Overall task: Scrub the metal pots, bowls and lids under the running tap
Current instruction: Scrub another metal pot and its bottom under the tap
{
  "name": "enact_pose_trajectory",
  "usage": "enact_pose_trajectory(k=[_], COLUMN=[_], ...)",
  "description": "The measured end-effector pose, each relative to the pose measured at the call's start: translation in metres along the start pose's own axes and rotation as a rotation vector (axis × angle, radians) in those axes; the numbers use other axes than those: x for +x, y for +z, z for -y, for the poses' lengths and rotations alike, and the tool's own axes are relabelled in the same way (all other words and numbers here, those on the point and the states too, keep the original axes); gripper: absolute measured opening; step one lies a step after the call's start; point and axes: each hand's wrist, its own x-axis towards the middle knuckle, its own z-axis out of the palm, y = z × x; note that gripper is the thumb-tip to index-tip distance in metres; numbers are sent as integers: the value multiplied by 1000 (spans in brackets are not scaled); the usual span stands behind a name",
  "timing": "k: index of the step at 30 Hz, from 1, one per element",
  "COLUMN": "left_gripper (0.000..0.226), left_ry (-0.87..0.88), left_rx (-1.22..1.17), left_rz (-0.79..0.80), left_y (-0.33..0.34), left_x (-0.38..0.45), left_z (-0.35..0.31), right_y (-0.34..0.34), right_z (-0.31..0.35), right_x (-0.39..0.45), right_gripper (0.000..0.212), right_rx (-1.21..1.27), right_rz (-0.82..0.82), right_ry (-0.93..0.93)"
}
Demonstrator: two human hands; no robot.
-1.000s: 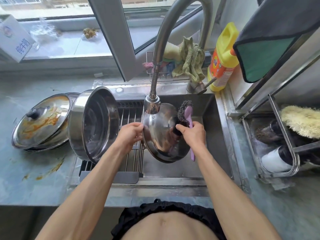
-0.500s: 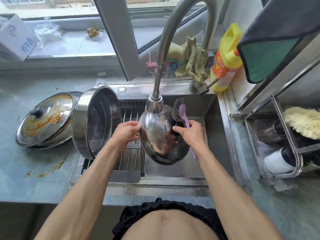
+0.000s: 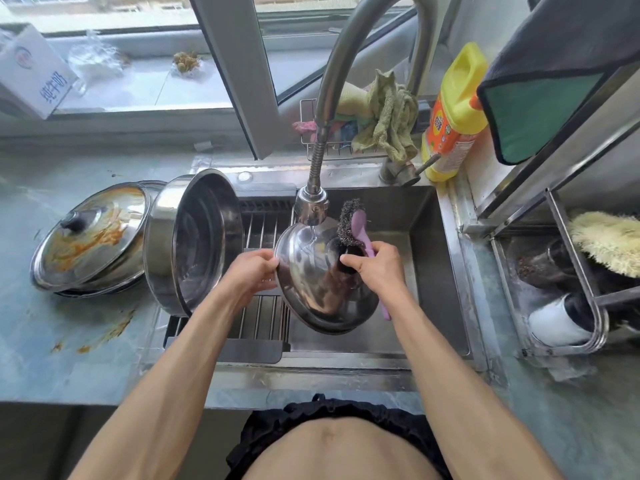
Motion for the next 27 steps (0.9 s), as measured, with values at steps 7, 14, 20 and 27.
enact_pose_trajectory(k=[7,14,20,27], left_gripper=[22,13,30,42], left_ry=[-89,53,-93,-98], left_rx=[58,84,-306,-486], left_rz=[55,-100,-33,-433], left_y=[-7,2,22,40], left_x=[-5,-3,-17,-15], left_z=[7,0,28,15], right_y=[-3,-1,-1,-1], right_z=[-4,-7,-13,10], right_x=[2,0,0,4], right_gripper=[28,28,29,53], right_rx=[-3,-4,-48,-499], right_rz=[11,30,36,74], right_ry=[-18,-40,-78,-421])
